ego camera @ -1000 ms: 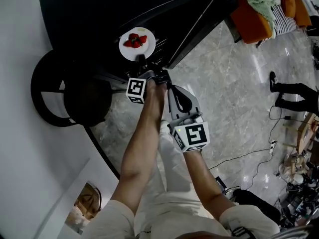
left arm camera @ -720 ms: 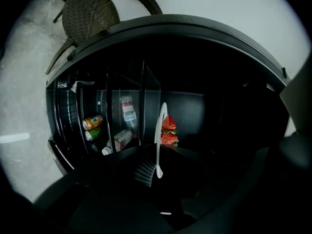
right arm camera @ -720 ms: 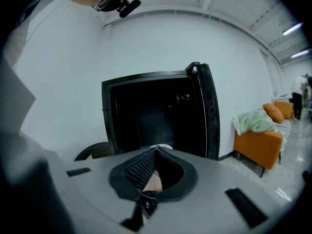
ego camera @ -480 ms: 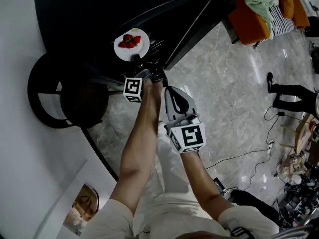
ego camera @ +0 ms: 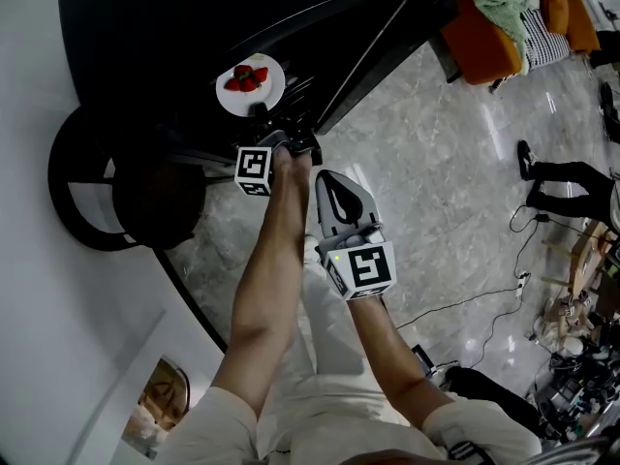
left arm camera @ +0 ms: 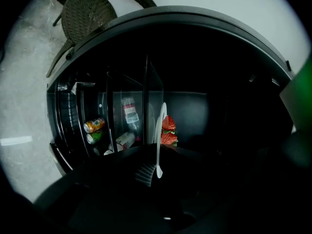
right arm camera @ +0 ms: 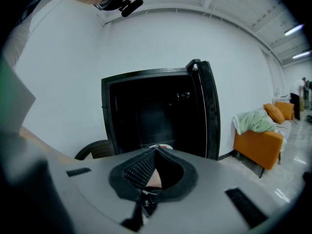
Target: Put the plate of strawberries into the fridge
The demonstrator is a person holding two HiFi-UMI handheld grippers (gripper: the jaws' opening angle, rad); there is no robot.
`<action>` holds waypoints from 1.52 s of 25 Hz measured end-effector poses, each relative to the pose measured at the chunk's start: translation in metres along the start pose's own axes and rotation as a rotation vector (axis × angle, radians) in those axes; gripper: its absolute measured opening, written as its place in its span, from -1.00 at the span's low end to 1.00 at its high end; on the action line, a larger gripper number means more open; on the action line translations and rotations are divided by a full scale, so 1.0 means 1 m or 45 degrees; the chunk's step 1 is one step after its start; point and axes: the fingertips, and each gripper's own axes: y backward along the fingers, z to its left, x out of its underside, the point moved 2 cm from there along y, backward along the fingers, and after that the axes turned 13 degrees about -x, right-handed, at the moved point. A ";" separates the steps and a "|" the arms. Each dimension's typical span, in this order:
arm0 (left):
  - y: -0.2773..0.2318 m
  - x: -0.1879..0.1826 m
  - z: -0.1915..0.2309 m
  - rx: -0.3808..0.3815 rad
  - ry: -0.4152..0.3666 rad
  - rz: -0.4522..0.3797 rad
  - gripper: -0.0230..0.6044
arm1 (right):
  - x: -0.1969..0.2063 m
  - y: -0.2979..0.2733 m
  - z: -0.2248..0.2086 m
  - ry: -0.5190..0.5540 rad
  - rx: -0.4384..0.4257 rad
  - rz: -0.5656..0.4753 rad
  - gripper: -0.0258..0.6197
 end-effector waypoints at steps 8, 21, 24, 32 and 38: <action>0.001 0.002 -0.002 -0.096 0.036 0.005 -0.89 | 0.001 0.001 0.000 -0.002 -0.003 0.007 -0.91; 0.008 0.004 -0.008 -0.128 -0.017 0.075 -0.40 | -0.001 0.001 0.008 0.012 -0.054 -0.019 -0.91; 0.008 0.004 -0.006 -0.111 -0.016 0.092 -0.40 | -0.003 0.002 0.008 0.017 -0.054 -0.016 -0.91; 0.020 0.006 0.003 -0.103 -0.021 0.121 -0.29 | -0.002 0.005 0.007 0.011 -0.035 -0.007 -0.91; 0.031 0.004 0.010 -0.098 -0.044 0.146 -0.27 | -0.004 0.006 0.009 0.014 -0.020 -0.019 -0.91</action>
